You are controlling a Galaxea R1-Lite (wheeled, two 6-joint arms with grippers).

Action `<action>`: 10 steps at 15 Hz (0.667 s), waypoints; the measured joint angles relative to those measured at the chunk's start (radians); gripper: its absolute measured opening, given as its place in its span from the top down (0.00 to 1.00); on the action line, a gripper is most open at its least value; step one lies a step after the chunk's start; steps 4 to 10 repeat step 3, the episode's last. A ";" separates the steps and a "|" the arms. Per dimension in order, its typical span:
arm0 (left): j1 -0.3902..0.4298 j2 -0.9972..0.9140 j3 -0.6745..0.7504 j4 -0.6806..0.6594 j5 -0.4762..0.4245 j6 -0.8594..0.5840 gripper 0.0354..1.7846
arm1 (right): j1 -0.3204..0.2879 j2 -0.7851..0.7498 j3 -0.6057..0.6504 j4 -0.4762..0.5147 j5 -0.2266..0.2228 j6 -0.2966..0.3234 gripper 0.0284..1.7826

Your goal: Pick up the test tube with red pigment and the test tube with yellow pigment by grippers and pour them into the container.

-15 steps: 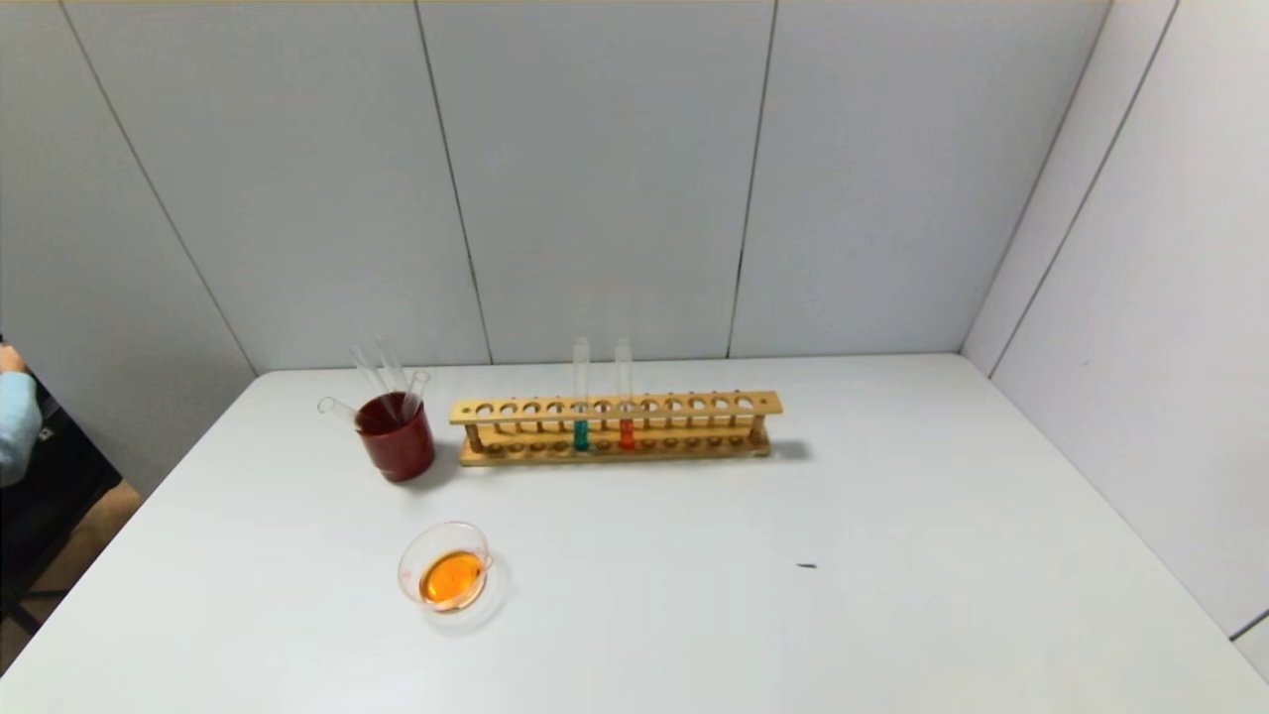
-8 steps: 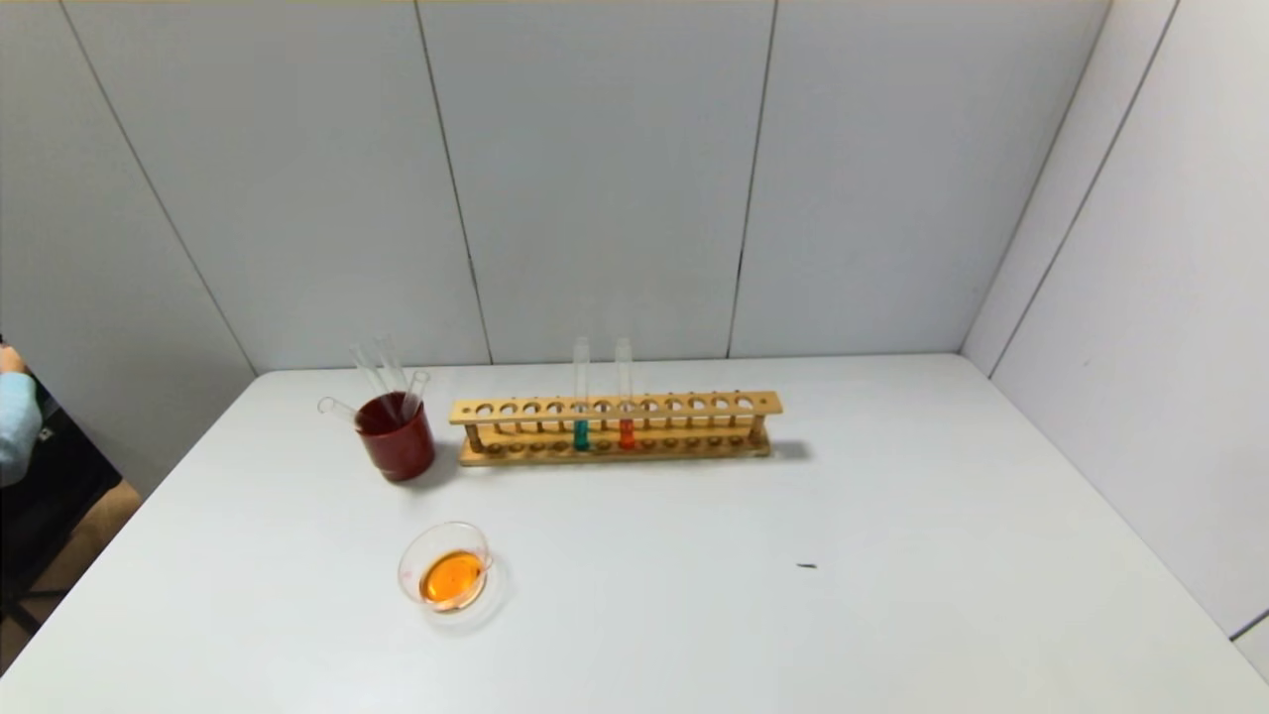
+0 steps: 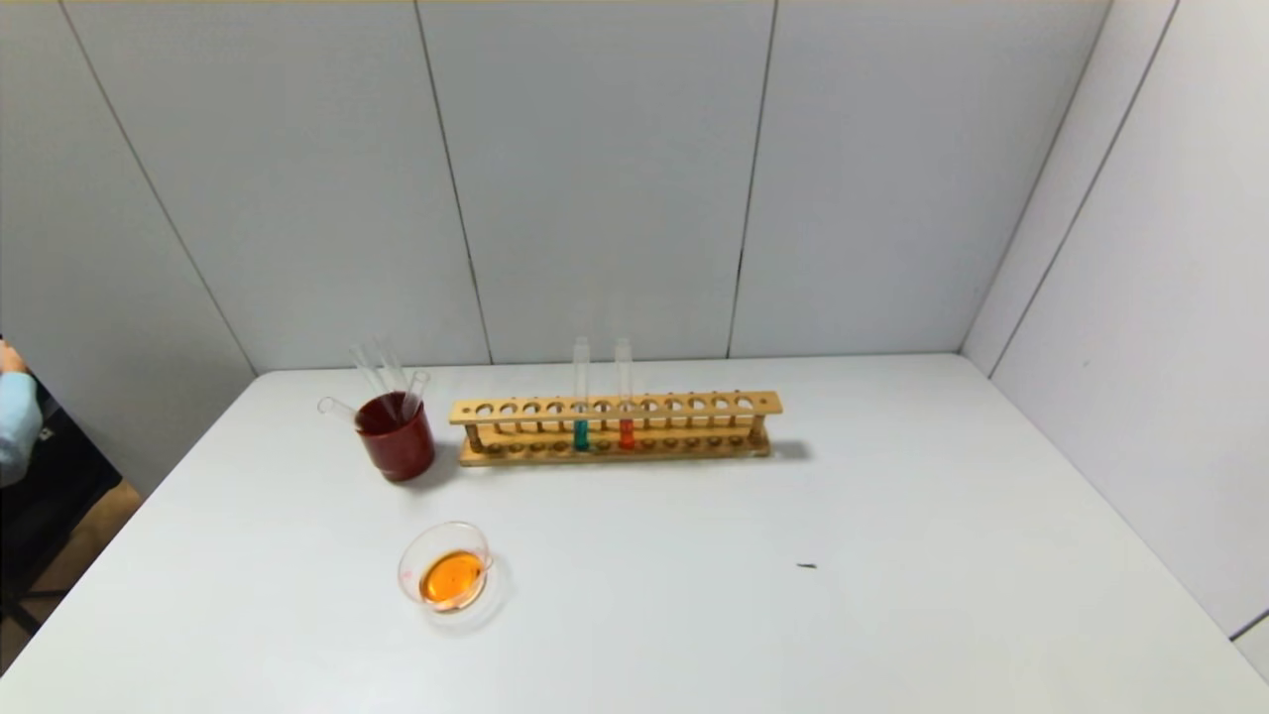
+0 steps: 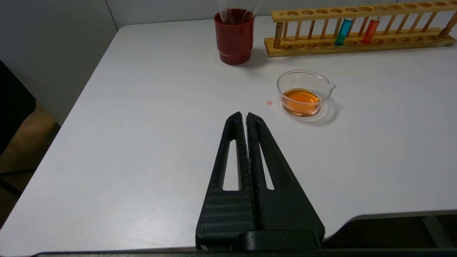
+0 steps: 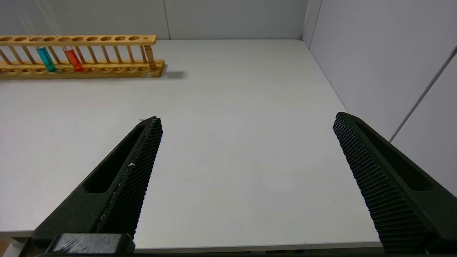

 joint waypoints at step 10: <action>0.000 0.000 0.000 0.001 0.000 0.001 0.97 | 0.000 0.000 0.000 0.000 0.000 0.001 0.02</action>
